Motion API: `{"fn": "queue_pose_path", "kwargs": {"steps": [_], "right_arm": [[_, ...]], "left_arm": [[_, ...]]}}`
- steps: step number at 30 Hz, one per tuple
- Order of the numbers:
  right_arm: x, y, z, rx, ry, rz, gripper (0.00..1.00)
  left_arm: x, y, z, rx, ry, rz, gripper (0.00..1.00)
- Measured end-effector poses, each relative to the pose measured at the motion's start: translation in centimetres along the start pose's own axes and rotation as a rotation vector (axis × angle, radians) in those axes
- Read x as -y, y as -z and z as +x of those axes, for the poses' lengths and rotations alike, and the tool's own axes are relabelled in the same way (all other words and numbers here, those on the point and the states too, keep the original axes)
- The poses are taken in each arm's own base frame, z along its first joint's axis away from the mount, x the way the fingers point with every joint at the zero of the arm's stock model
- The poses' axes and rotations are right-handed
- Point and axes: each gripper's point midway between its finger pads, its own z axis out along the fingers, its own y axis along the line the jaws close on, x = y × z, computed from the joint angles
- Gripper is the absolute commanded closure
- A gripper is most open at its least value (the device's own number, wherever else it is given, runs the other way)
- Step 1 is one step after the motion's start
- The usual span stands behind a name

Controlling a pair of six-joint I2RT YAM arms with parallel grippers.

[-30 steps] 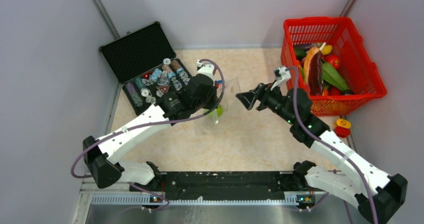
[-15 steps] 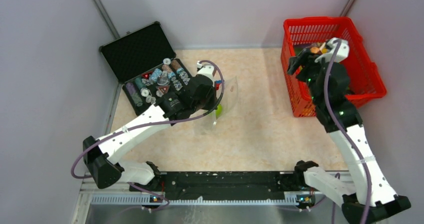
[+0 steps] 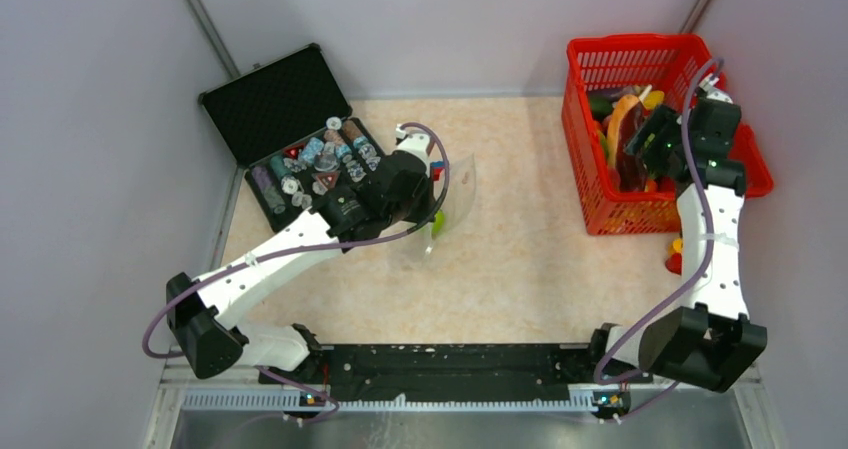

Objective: Place the food in the zip-top bag and seal the zipper
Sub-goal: Pick up the fake fruit from the bin.

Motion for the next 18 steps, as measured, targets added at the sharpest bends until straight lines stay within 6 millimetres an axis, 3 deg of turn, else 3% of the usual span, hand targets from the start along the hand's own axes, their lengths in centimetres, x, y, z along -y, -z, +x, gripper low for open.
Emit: {"fn": "queue_pose_path", "kwargs": {"steps": [12, 18], "right_arm": [[2.3, -5.3, 3.7, -0.360, 0.060, 0.045, 0.28], [3.2, -6.4, 6.0, -0.520, 0.120, 0.043, 0.30]], "left_arm": [[-0.5, 0.2, 0.8, -0.009, -0.002, -0.006, 1.00], [-0.6, 0.6, 0.7, 0.001, 0.000, -0.002, 1.00]]}}
